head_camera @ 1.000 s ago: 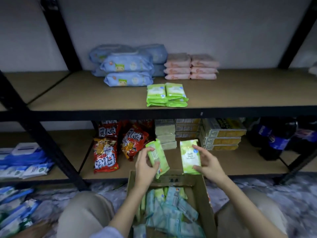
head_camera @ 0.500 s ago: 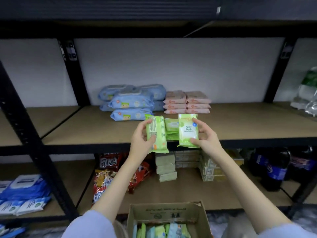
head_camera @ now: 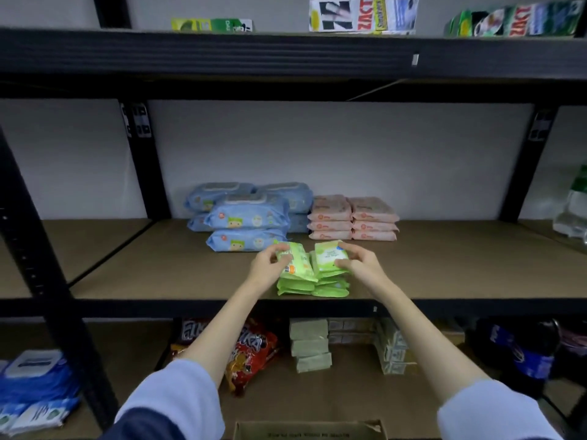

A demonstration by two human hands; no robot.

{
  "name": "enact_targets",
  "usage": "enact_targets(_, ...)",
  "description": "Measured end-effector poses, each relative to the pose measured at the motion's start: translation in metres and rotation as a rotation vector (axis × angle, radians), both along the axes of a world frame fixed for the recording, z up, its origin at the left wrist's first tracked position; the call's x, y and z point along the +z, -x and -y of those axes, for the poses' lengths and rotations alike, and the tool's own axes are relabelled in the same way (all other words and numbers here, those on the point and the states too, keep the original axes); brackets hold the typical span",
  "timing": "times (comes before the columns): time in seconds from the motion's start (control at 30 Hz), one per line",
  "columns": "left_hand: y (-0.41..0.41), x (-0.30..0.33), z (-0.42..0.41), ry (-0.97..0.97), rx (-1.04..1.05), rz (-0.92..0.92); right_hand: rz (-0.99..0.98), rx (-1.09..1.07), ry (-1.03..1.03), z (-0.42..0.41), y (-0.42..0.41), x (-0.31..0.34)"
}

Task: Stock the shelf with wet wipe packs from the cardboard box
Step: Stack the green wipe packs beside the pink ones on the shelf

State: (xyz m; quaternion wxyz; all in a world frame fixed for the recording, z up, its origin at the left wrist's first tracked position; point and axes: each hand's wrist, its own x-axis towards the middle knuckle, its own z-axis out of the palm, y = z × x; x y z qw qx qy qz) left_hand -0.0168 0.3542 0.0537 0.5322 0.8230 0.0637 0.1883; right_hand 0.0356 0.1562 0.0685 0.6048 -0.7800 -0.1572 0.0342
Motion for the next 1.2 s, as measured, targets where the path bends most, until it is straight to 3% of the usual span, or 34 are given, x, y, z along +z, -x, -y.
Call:
enact_targets(0.13, 0.005, -0.009, -0.007, -0.138, -0.002, -0.058, -0.026, 0.052, -0.035, 0.002, 0.009, -0.012)
enact_targets(0.4, 0.043, -0.01, 0.0, -0.454, -0.15, 0.179, -0.058, 0.115, -0.099, 0.003, 0.01, -0.02)
enact_targets(0.6, 0.044, -0.005, 0.003, -0.44, -0.071, 0.438, -0.066, 0.124, -0.113, 0.006, 0.01, -0.02)
enact_targets(0.7, 0.039, 0.018, 0.003, -0.287, 0.045, 0.538, -0.057, 0.138, -0.099, 0.007, 0.01, -0.02)
enact_targets(0.83, 0.019, 0.041, -0.001, -0.082, 0.084, 0.47, -0.054, 0.148, -0.1, 0.007, 0.01, -0.021)
enact_targets(0.97, -0.002, 0.035, 0.003, -0.001, 0.076, 0.366, -0.056, 0.151, -0.103, 0.006, 0.008, -0.021)
enact_targets(1.2, -0.005, 0.017, -0.004, 0.191, -0.121, -0.048, -0.064, 0.154, -0.119, 0.008, 0.005, -0.024)
